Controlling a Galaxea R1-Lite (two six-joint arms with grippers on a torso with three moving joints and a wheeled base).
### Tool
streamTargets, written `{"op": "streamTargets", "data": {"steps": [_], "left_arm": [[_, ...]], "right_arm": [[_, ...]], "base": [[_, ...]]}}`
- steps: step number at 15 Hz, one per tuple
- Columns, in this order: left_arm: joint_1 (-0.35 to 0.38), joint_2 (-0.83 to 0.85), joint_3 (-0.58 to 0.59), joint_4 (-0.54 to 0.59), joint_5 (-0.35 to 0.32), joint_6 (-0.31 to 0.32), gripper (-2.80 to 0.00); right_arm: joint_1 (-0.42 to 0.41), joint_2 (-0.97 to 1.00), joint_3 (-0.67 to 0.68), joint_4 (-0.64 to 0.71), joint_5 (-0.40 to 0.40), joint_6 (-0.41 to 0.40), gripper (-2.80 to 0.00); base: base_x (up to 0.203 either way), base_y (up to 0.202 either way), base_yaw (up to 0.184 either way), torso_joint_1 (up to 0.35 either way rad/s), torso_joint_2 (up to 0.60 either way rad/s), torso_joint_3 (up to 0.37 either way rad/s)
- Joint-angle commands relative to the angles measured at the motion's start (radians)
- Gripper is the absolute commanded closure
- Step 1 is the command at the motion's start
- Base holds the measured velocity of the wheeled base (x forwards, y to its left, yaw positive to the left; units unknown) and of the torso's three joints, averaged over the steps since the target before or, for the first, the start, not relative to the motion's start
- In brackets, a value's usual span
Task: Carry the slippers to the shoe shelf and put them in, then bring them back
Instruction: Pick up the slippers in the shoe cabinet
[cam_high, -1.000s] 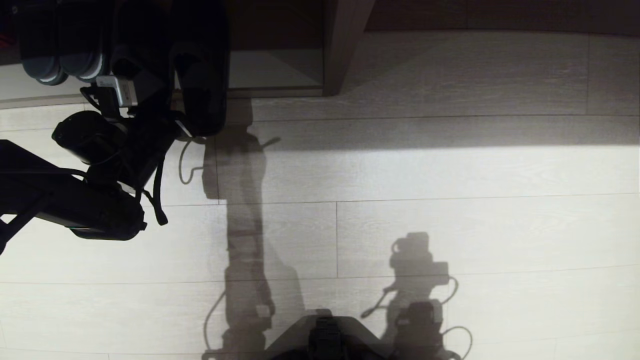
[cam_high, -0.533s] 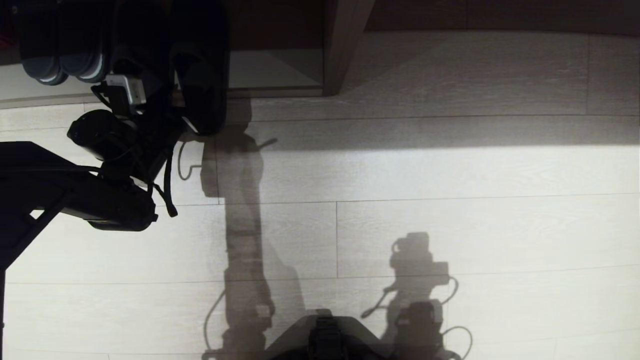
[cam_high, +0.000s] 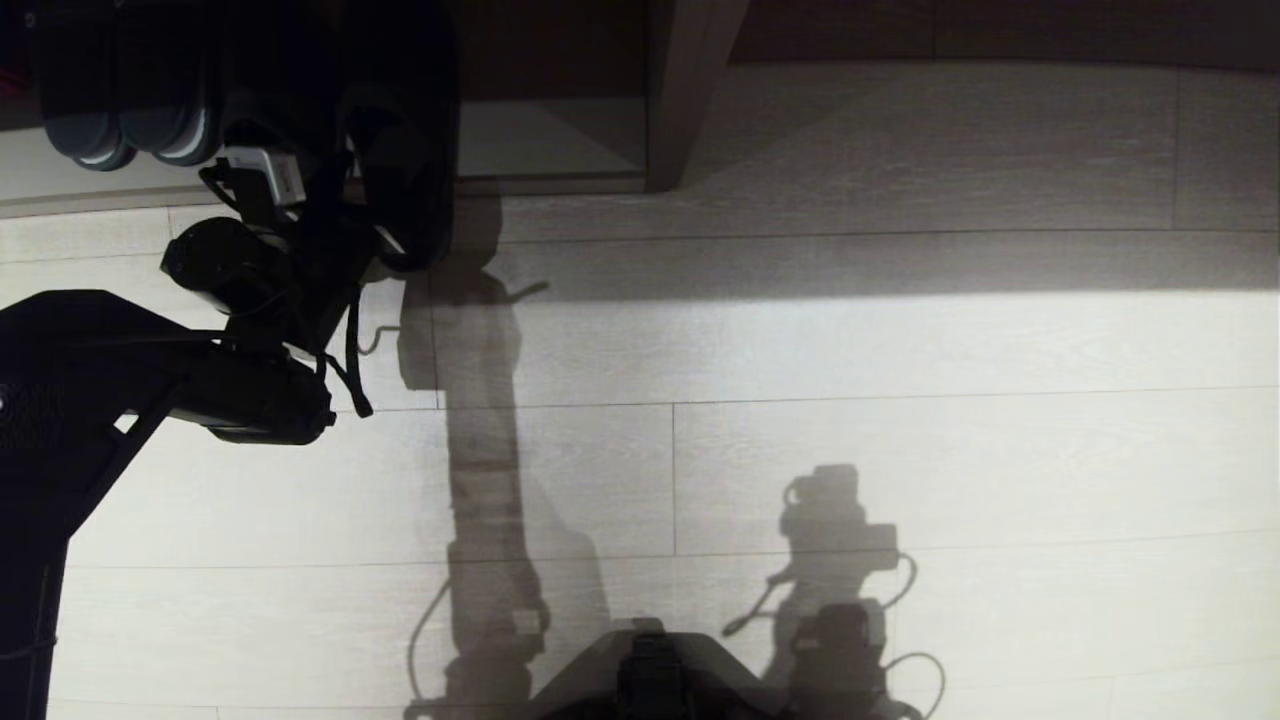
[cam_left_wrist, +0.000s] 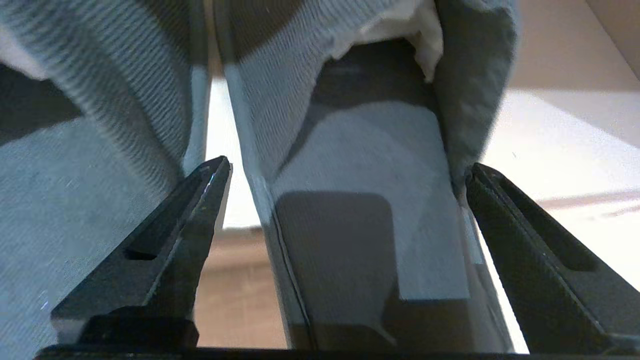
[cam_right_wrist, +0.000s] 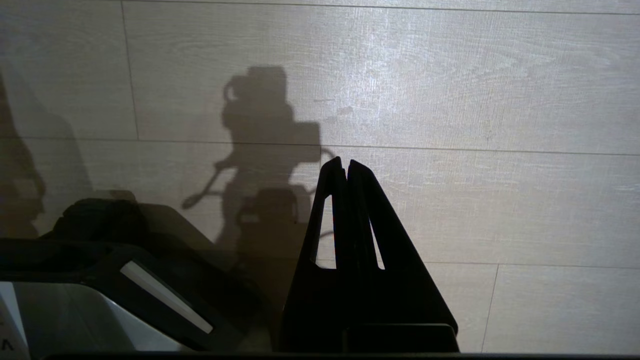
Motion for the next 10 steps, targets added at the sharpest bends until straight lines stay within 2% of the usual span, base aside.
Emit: {"op": "streamTargets", "data": {"steps": [1, 6, 10], "left_arm": [[0.002, 0.037, -0.044, -0.007, -0.002, -0.001, -2.8], [0.001, 0.084, -0.132, -0.007, -0.004, -0.002, -2.8], [0.001, 0.084, -0.145, -0.007, -0.006, -0.006, -2.8]], "right_arm": [[0.0, -0.001, 0.0, 0.0, 0.001, 0.0, 0.0], [0.001, -0.001, 0.0, 0.0, 0.001, 0.0, 0.0], [0.0, -0.001, 0.0, 0.0, 0.001, 0.0, 0.0]], "base": [[0.0, 0.0, 0.0, 0.0, 0.0, 0.0], [0.0, 0.0, 0.0, 0.0, 0.0, 0.0], [0.0, 0.0, 0.0, 0.0, 0.0, 0.0]]}}
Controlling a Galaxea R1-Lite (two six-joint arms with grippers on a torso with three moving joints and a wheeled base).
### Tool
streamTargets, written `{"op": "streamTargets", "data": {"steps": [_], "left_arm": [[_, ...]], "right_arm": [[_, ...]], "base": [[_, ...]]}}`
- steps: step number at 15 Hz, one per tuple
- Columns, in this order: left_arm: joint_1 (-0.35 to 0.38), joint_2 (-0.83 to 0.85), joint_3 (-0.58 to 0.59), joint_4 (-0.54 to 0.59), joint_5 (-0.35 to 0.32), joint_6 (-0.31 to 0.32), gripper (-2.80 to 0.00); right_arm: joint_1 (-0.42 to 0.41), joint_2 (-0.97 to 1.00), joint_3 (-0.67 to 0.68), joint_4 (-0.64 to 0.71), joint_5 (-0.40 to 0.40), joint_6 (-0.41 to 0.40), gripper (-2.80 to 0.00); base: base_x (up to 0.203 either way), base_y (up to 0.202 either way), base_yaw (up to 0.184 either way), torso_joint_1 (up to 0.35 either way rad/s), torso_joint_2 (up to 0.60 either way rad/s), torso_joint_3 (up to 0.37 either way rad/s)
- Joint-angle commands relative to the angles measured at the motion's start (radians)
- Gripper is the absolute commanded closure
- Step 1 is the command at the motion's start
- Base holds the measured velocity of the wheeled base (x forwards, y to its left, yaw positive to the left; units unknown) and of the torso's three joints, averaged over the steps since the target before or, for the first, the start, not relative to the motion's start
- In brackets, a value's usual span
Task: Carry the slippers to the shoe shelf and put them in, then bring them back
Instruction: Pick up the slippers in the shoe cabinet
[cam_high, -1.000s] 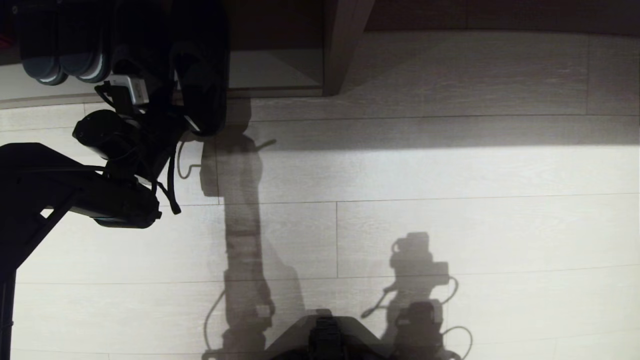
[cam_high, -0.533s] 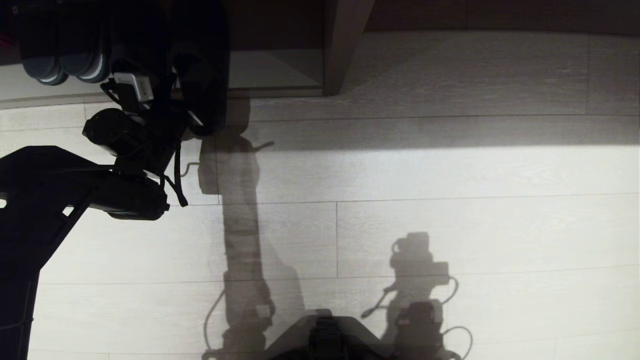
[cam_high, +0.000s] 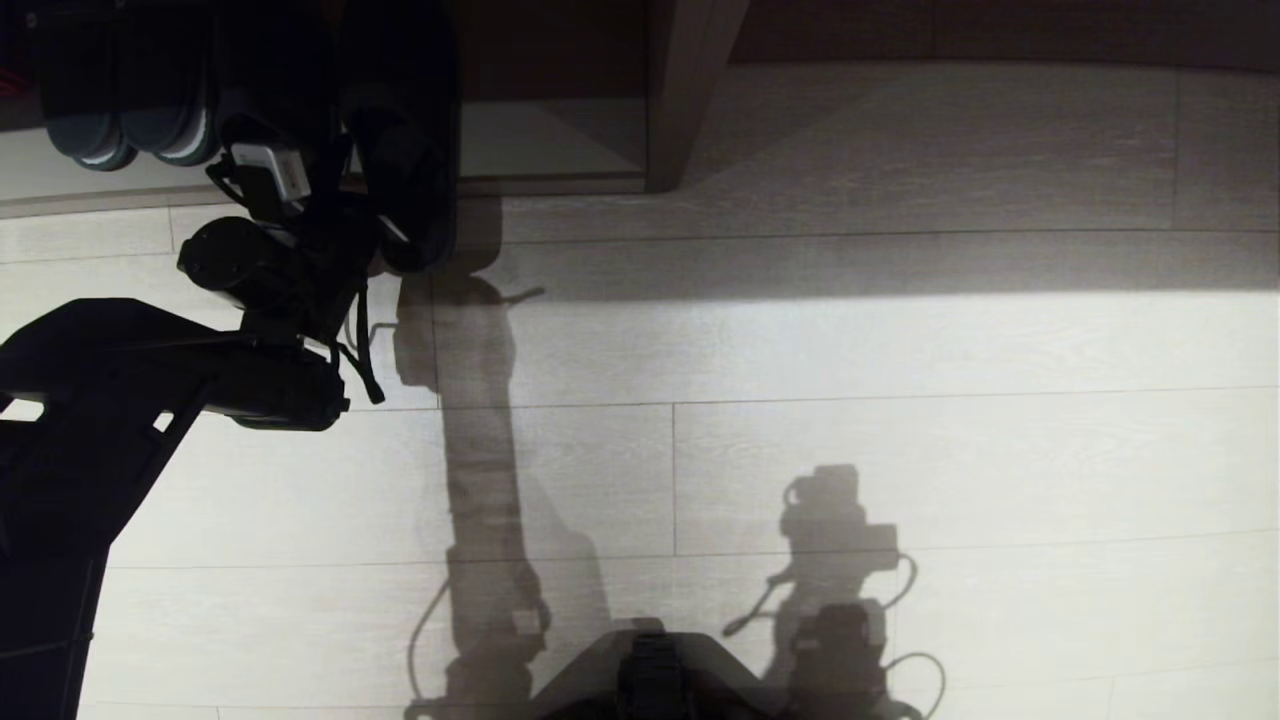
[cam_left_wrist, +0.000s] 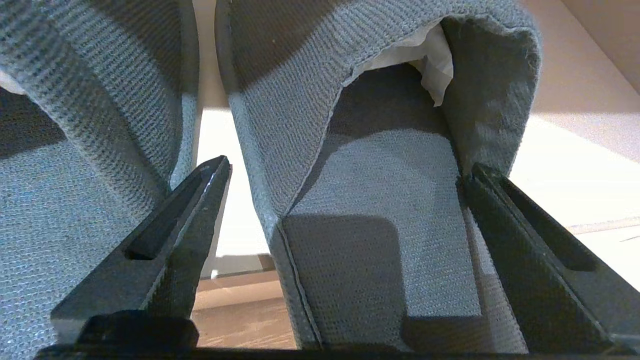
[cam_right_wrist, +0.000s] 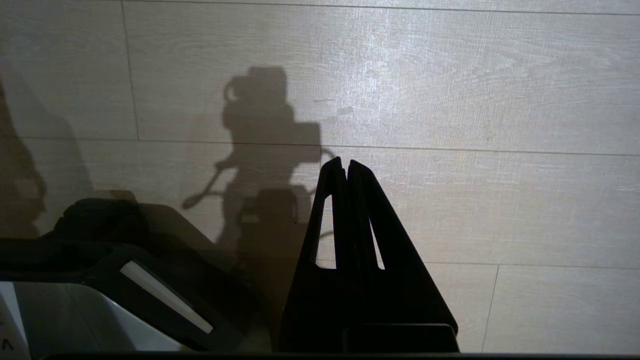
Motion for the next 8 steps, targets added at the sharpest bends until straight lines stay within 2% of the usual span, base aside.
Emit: {"op": "streamTargets", "data": {"steps": [1, 2, 3, 8], "left_arm": [[0.0, 0.006, -0.006, -0.006, -0.002, -0.002, -2.8], [0.0, 0.005, -0.009, -0.006, -0.002, 0.001, -2.8], [0.001, 0.002, -0.01, -0.006, -0.002, -0.001, 0.0], [0.007, -0.027, 0.0, -0.006, -0.002, -0.016, 0.0]], "right_arm": [[-0.001, -0.001, 0.0, 0.0, 0.001, 0.0, 0.0], [-0.001, -0.001, 0.0, 0.0, 0.001, 0.0, 0.0], [0.001, -0.001, 0.0, 0.0, 0.001, 0.0, 0.0], [-0.001, -0.001, 0.0, 0.0, 0.001, 0.0, 0.0]], "base": [[0.0, 0.0, 0.0, 0.0, 0.0, 0.0], [0.0, 0.0, 0.0, 0.0, 0.0, 0.0], [0.0, 0.0, 0.0, 0.0, 0.0, 0.0], [0.0, 0.0, 0.0, 0.0, 0.0, 0.0]]}}
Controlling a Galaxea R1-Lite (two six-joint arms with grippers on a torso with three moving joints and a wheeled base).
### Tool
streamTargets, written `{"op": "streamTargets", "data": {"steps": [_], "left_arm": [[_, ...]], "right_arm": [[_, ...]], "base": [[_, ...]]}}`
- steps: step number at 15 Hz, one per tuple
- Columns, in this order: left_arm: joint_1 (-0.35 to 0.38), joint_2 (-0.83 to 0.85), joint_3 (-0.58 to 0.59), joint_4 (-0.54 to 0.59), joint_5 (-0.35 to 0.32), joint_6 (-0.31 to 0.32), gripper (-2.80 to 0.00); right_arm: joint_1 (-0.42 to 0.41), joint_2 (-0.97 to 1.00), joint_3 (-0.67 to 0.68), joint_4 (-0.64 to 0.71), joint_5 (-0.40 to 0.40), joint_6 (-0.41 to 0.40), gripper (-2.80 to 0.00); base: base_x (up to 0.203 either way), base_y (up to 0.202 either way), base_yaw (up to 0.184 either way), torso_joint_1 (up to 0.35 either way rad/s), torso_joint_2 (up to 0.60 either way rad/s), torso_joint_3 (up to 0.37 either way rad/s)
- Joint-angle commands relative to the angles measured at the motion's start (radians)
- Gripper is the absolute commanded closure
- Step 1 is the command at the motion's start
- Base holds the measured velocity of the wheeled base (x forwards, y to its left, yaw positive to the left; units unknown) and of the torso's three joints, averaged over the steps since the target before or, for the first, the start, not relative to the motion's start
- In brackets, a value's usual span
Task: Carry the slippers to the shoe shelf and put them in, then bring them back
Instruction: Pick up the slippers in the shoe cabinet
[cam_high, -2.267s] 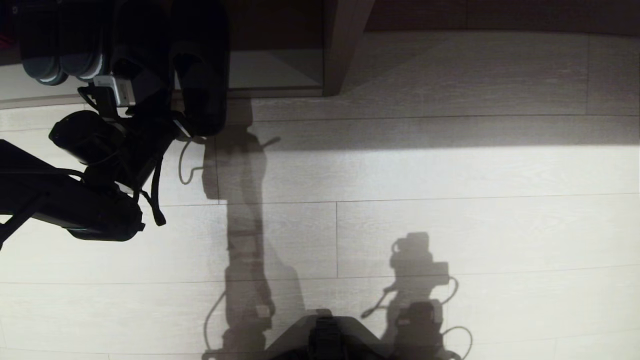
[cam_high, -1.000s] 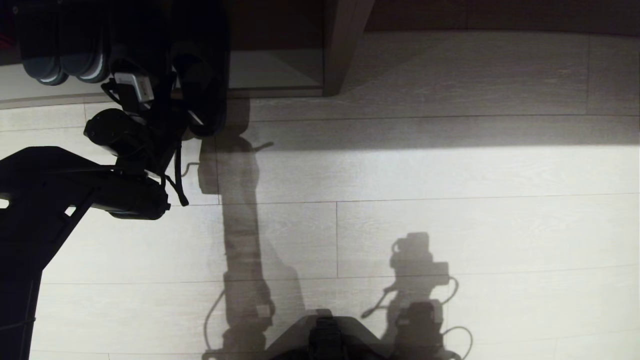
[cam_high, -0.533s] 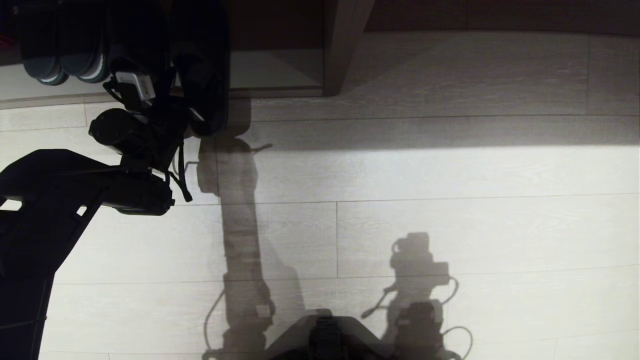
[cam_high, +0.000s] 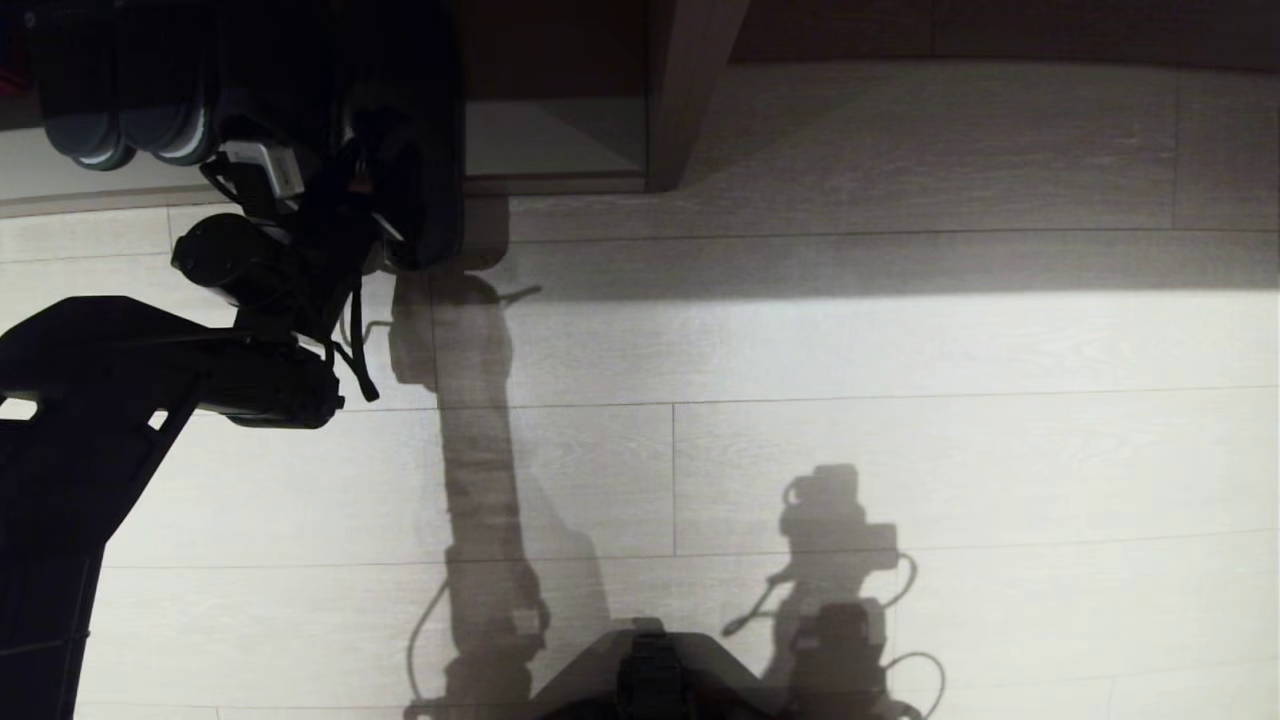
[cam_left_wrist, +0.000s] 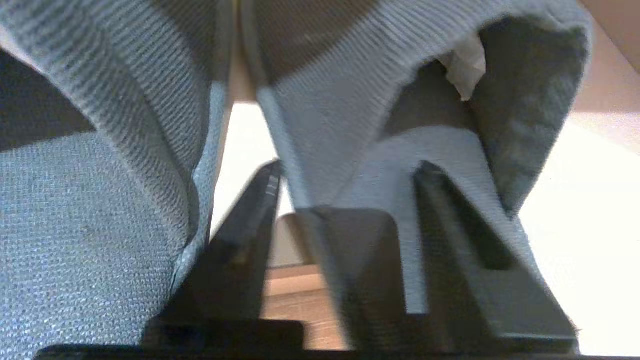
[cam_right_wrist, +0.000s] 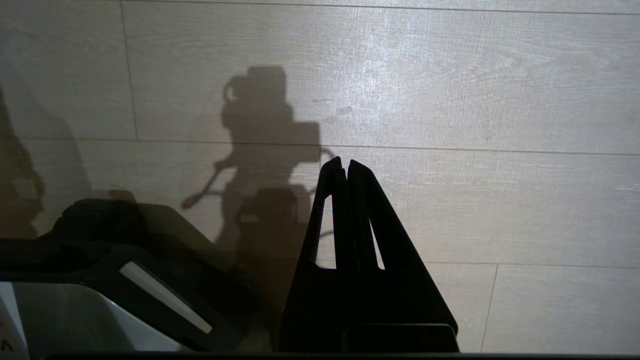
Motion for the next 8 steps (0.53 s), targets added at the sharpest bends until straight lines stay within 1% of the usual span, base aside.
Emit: {"op": "streamTargets", "data": {"steps": [1, 8], "left_arm": [[0.01, -0.029, 0.003, -0.014, -0.002, -0.011, 0.0], [0.053, -0.095, 0.021, -0.014, -0.012, -0.052, 0.0]], "right_arm": [[0.0, -0.001, 0.0, 0.0, 0.0, 0.0, 0.0], [-0.001, -0.001, 0.0, 0.0, 0.0, 0.0, 0.0]], "base": [[0.0, 0.0, 0.0, 0.0, 0.0, 0.0], [0.0, 0.0, 0.0, 0.0, 0.0, 0.0]]}}
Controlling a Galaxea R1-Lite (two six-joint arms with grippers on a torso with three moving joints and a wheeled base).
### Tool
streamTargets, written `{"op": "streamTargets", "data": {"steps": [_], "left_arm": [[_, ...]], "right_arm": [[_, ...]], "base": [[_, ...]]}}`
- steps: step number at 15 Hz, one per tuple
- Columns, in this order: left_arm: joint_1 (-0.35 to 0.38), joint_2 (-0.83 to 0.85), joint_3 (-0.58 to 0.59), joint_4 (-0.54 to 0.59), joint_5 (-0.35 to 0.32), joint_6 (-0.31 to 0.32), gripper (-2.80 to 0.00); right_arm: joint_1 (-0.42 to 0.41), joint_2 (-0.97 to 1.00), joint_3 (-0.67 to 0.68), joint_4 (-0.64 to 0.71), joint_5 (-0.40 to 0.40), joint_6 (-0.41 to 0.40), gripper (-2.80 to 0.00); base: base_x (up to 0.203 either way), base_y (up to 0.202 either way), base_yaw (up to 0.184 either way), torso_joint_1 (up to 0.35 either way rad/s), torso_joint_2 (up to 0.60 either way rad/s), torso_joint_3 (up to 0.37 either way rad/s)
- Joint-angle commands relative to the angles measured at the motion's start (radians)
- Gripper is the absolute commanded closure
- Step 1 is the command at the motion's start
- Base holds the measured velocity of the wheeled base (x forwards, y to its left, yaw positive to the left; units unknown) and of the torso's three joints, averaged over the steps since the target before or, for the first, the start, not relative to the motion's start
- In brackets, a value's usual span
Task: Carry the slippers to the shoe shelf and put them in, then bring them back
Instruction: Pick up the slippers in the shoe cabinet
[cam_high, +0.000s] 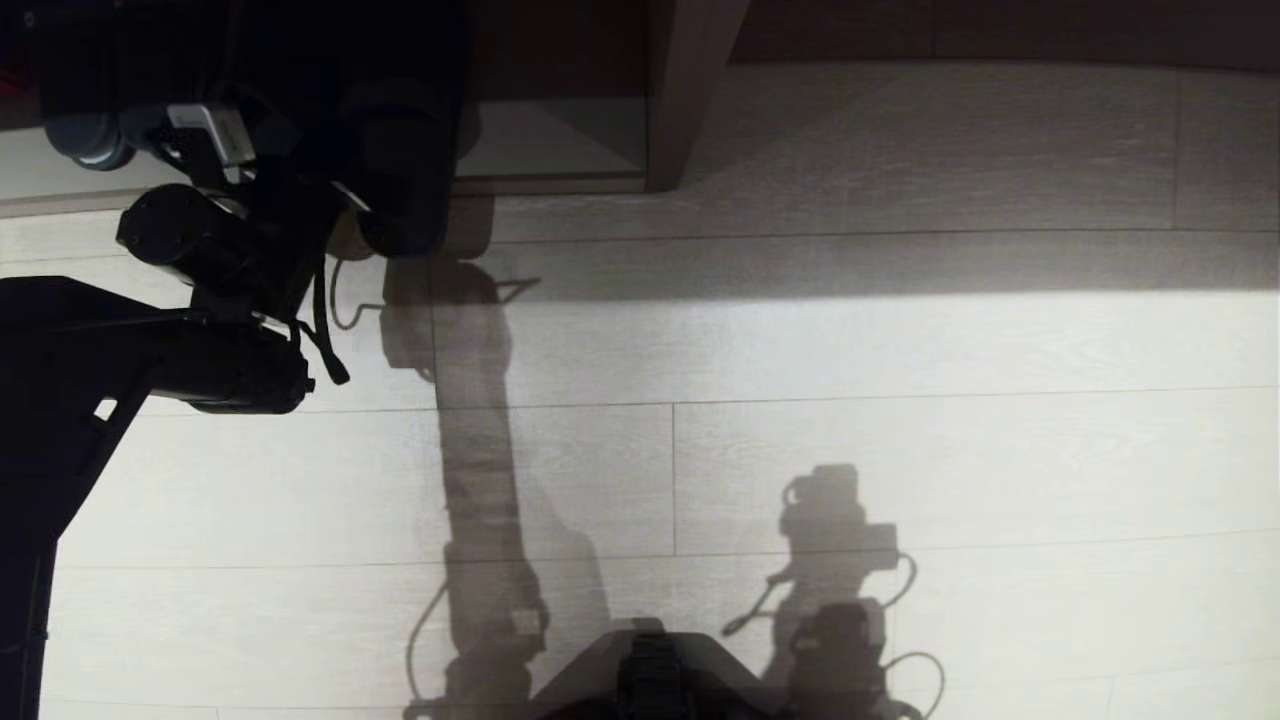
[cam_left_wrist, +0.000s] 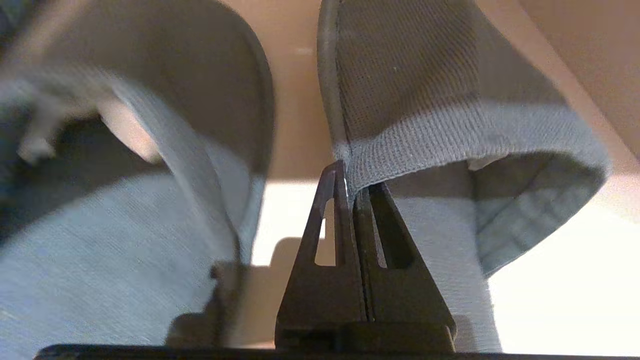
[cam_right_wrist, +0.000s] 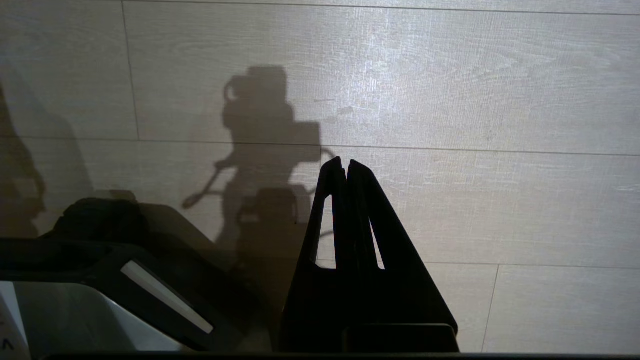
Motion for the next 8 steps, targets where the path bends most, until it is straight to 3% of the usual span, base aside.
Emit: {"op": "streamTargets", "data": {"steps": [1, 8], "left_arm": [[0.013, -0.025, 0.003, -0.01, -0.002, -0.004, 0.0], [0.023, -0.036, 0.088, -0.01, -0.019, -0.004, 0.0]], "right_arm": [[0.0, -0.001, 0.0, 0.0, 0.0, 0.0, 0.0], [0.0, -0.001, 0.0, 0.0, 0.0, 0.0, 0.0]], "base": [[0.0, 0.0, 0.0, 0.0, 0.0, 0.0], [0.0, 0.0, 0.0, 0.0, 0.0, 0.0]]}}
